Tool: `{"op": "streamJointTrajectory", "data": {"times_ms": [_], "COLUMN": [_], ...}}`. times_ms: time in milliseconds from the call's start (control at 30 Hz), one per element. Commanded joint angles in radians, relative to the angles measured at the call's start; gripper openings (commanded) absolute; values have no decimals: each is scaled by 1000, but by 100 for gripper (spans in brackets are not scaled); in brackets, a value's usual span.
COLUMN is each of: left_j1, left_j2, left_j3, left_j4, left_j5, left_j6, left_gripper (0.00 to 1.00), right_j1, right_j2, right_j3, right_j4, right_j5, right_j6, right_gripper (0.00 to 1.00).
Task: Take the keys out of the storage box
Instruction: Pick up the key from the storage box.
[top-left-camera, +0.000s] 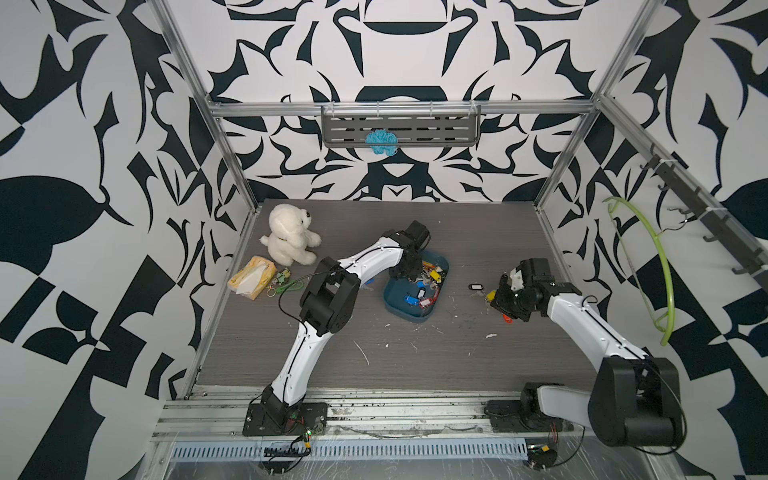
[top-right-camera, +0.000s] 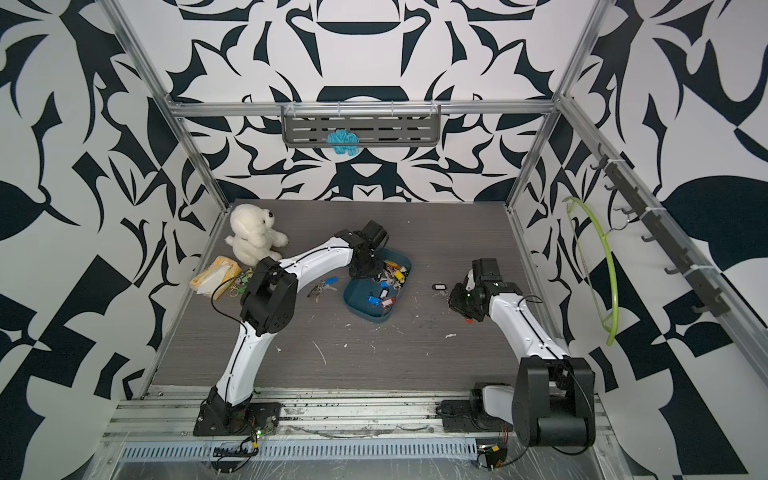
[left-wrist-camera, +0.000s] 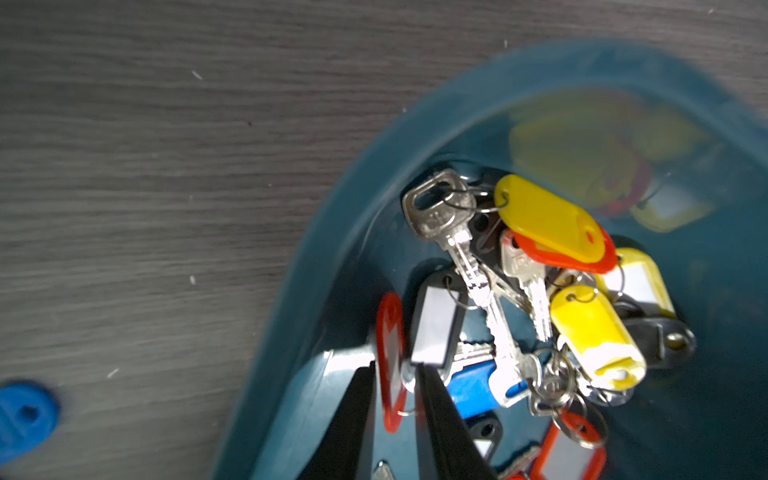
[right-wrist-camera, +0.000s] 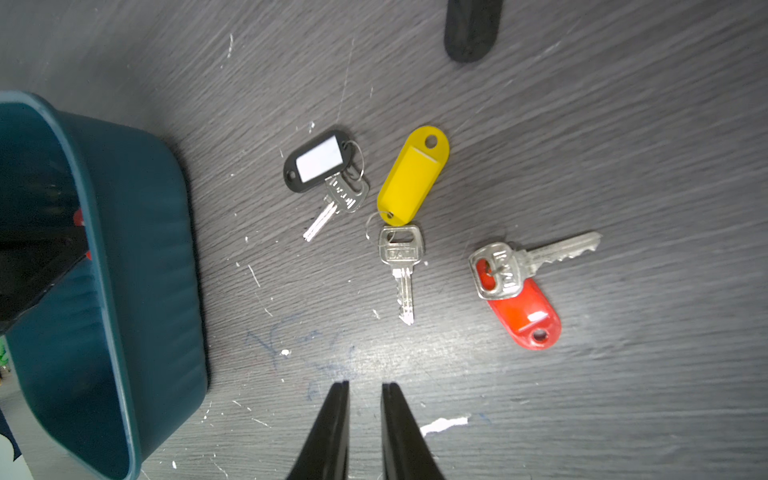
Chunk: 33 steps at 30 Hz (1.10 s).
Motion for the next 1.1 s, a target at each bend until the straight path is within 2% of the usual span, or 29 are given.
{"op": "streamJointTrajectory", "data": {"times_ms": [0, 433, 567, 800, 1067], "left_j1": [4, 3, 3, 2, 3], "left_j2": [10, 48, 52, 5, -121], "left_j3": [-8, 7, 18, 21, 34], "left_j4": [-8, -12, -21, -25, -53], "left_j5": [9, 28, 29, 19, -35], "left_j6": [-4, -7, -6, 8, 36], "left_gripper": [23, 12, 0, 0, 0], "right_j1": [3, 3, 3, 2, 2], "right_j2": [-21, -30, -35, -41, -65], "right_j3": [1, -2, -2, 2, 10], "right_j4": [-10, -15, -17, -23, -44], "right_j5": [-9, -10, -10, -10, -8], "right_j6": [-15, -19, -19, -20, -19], "right_gripper": [20, 20, 19, 19, 18]}}
